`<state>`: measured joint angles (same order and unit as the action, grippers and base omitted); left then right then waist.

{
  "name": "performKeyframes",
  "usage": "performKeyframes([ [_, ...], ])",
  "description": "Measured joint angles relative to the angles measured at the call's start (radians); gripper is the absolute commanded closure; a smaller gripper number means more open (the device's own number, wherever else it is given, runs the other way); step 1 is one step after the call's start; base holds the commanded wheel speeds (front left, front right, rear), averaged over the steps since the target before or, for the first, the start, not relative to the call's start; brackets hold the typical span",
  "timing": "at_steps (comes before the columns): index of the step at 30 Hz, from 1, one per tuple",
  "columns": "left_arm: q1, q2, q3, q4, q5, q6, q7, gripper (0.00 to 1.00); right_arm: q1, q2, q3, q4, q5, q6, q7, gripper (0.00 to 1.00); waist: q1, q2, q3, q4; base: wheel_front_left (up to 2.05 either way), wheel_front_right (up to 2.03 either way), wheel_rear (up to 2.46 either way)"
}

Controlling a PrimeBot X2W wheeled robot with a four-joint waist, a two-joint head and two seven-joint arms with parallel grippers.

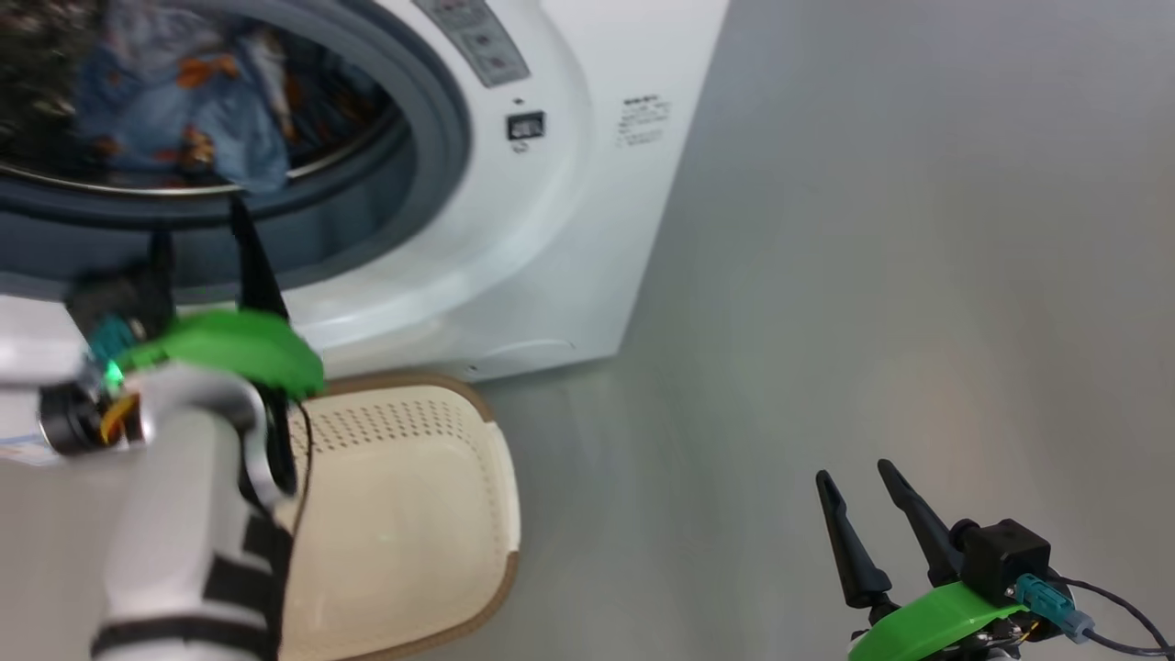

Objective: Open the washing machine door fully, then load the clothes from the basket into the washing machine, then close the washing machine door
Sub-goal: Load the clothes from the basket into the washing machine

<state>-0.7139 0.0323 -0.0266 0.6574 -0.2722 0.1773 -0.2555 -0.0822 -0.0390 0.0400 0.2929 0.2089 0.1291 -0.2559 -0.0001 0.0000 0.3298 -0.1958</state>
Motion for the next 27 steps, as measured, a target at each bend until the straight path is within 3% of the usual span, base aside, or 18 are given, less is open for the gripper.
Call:
performKeyframes([
  [4,0.144,-0.002,-0.03,-0.095,0.007,-0.033,0.0,0.0,0.005,-0.001,-0.021,0.004,-0.013,0.0,0.0,0.0,0.0,0.0,-0.058,0.035,0.0,0.0,0.0],
  [10,0.373,-0.001,-0.127,-0.193,-0.063,-0.034,0.0,0.0,0.076,-0.002,-0.026,0.01,-0.013,0.0,0.0,0.0,0.0,0.0,-0.149,0.081,0.0,0.0,0.0],
  [18,0.614,0.003,-0.164,-0.388,-0.055,-0.008,0.0,0.0,0.108,-0.001,-0.042,0.007,-0.016,0.0,0.0,0.0,0.0,0.0,-0.25,0.135,0.0,0.0,0.0],
  [27,0.805,0.01,-0.163,-0.518,0.008,0.034,0.0,0.0,0.147,-0.001,-0.056,-0.006,-0.033,0.0,0.0,0.0,0.0,0.0,-0.328,0.16,0.0,0.0,0.0],
])
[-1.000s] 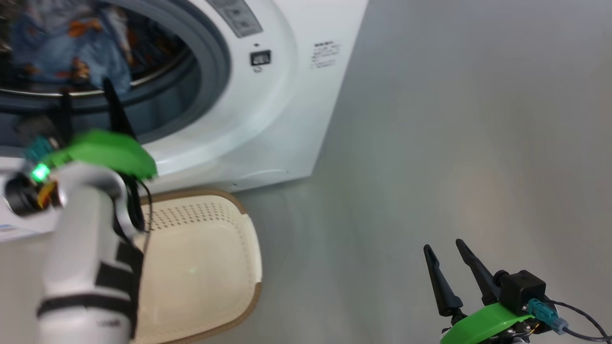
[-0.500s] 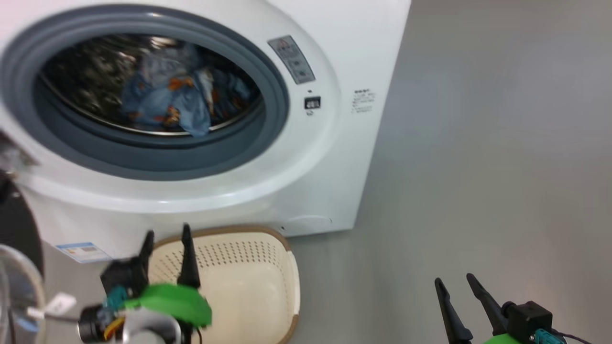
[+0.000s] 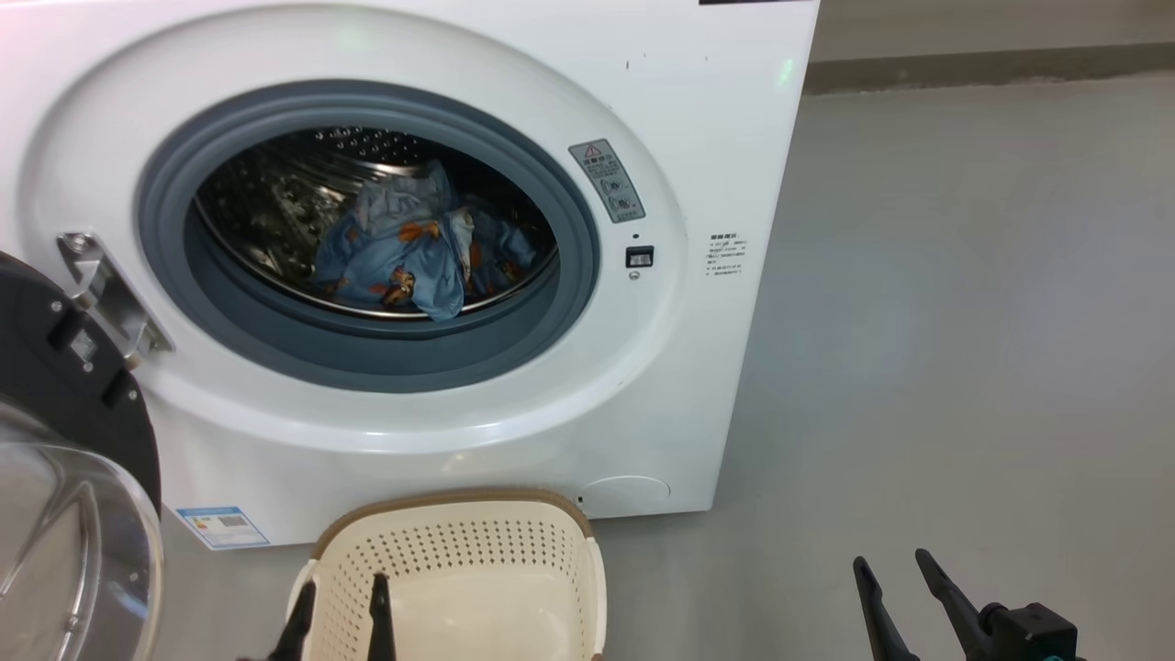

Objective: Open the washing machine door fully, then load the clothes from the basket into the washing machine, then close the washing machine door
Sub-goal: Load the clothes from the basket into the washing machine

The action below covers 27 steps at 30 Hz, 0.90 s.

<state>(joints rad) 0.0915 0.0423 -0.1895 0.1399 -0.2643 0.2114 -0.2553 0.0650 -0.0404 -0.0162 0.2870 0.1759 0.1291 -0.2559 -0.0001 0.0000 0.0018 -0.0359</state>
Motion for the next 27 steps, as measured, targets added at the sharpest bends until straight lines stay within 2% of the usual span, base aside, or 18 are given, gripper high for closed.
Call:
performKeyframes([
  [11,0.074,0.003,0.009,-0.043,0.008,0.022,0.0,0.0,0.022,0.001,-0.024,-0.014,-0.007,0.0,0.0,0.0,0.0,0.0,-0.022,0.023,0.0,0.0,0.0],
  [27,0.074,0.003,0.005,-0.044,0.04,0.014,0.0,0.0,0.022,0.001,-0.013,-0.016,-0.006,0.0,0.0,0.0,0.0001,0.0,-0.016,0.034,0.0,0.0,0.0],
])
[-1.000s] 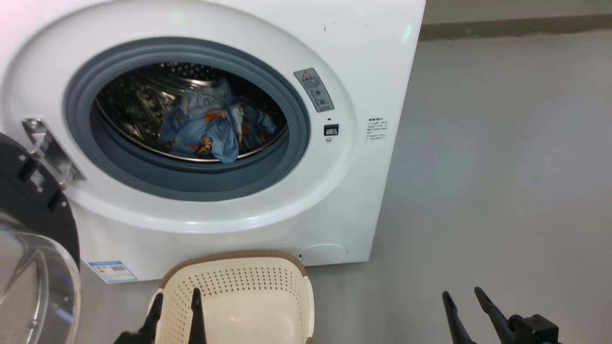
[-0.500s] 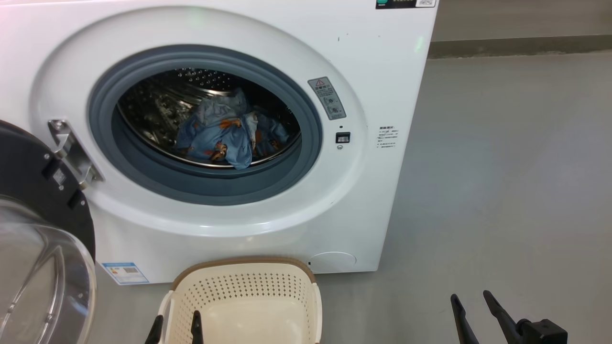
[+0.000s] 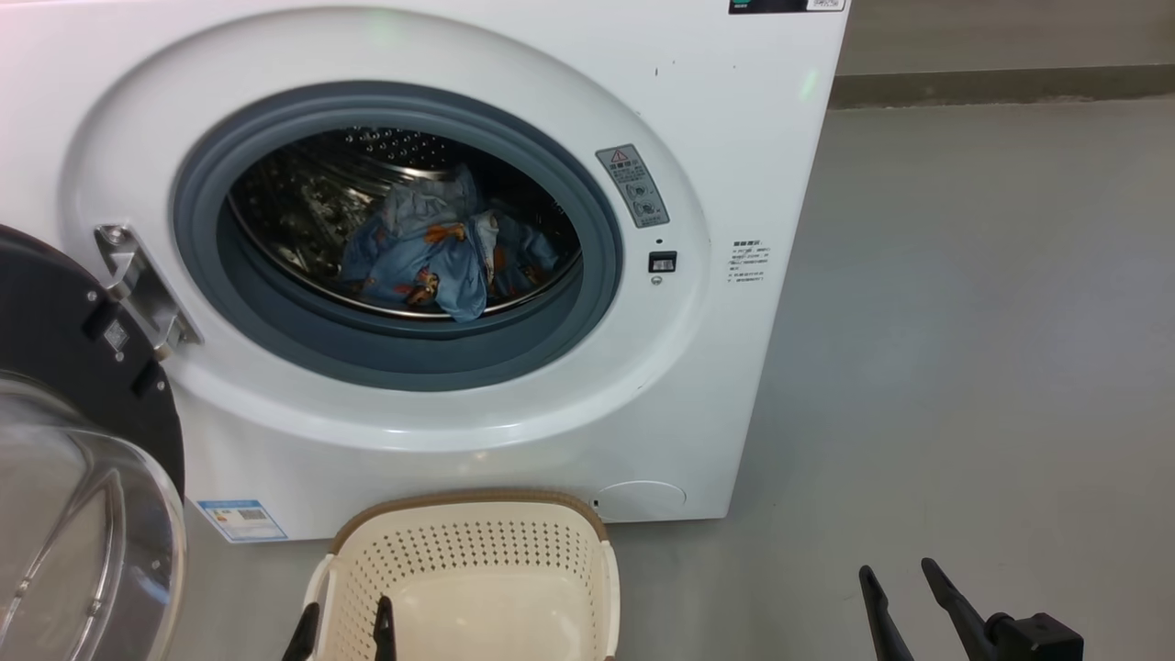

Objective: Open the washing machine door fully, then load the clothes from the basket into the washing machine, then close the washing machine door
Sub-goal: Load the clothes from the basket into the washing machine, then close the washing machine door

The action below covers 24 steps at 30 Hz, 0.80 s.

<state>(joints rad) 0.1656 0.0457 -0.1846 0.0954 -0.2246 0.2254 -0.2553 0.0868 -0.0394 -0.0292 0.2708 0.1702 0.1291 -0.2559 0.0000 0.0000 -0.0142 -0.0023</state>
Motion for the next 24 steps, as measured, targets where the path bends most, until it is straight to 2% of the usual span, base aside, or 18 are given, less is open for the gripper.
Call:
performKeyframes([
  [11,0.0,0.0,0.0,-0.008,0.01,0.0,0.0,0.0,-0.001,0.0,0.004,0.001,0.0,0.0,0.0,0.0,0.0001,0.0,0.004,-0.006,-0.33,0.33,0.0],
  [24,0.0,0.0,-0.002,-0.012,0.01,0.002,0.0,0.0,-0.001,0.0,0.004,0.001,0.0,0.0,0.0,0.0,0.0,0.0,0.011,-0.007,-1.52,1.52,0.0],
])
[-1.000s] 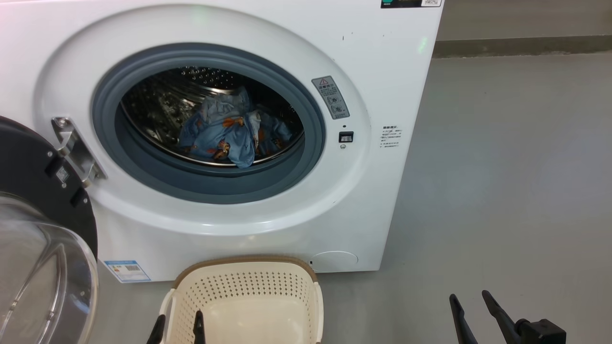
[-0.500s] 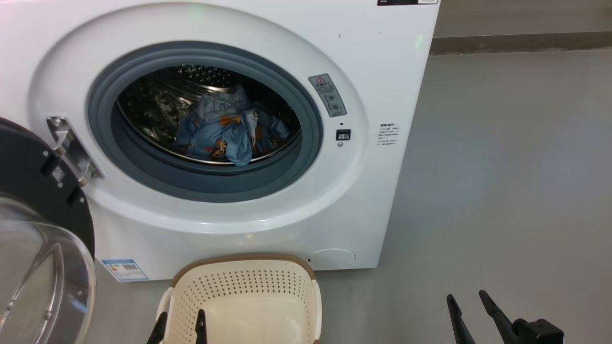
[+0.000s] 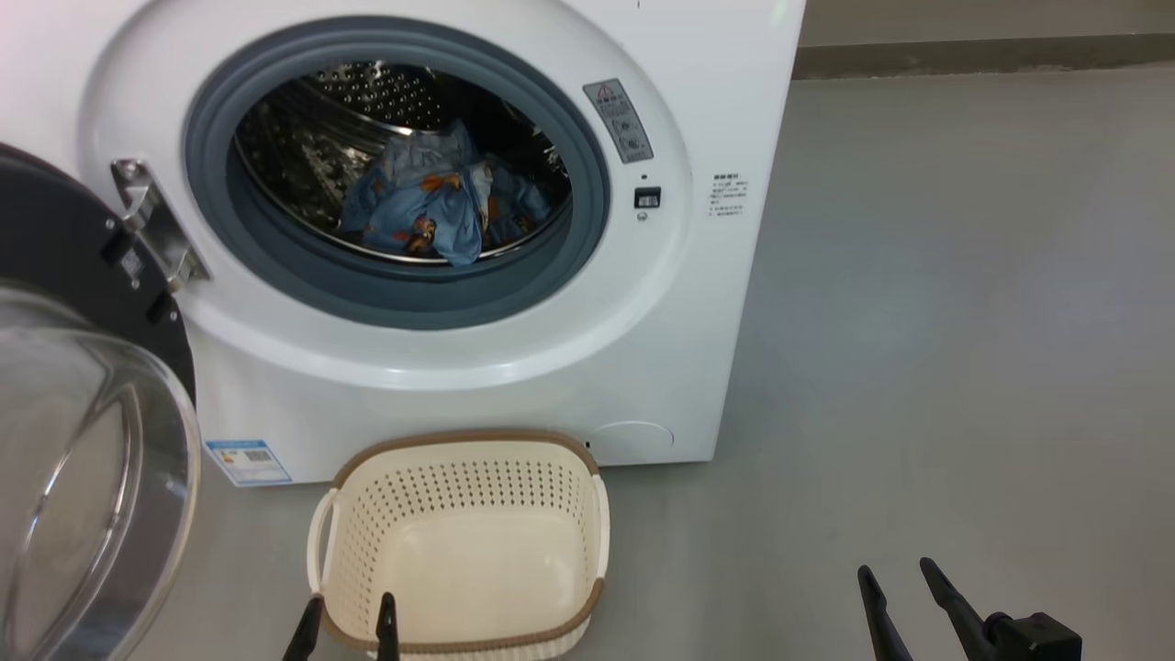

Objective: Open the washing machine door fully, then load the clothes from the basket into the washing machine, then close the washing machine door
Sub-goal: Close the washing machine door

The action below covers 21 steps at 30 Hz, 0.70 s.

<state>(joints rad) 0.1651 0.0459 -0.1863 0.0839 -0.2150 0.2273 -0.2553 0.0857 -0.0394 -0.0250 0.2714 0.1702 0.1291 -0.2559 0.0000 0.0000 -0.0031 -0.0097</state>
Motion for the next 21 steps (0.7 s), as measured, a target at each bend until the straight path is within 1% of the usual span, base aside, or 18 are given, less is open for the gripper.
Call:
performKeyframes([
  [7,0.0,0.0,0.0,-0.002,0.0,0.0,0.0,0.0,0.0,0.0,0.001,0.0,0.0,0.0,0.0,0.0,0.0,0.0,0.004,-0.003,-0.7,0.7,0.0],
  [16,0.0,0.0,-0.001,-0.002,0.0,0.0,0.0,0.0,0.0,0.0,0.0,0.0,0.0,0.0,0.0,0.0,0.0,0.0,0.006,-0.004,-0.02,0.02,0.0],
  [21,0.0,0.0,-0.005,-0.002,0.0,0.0,0.0,0.0,0.0,0.0,-0.009,-0.001,0.0,0.0,0.0,0.0,0.0,0.0001,0.007,0.007,0.0,0.0,0.0],
])
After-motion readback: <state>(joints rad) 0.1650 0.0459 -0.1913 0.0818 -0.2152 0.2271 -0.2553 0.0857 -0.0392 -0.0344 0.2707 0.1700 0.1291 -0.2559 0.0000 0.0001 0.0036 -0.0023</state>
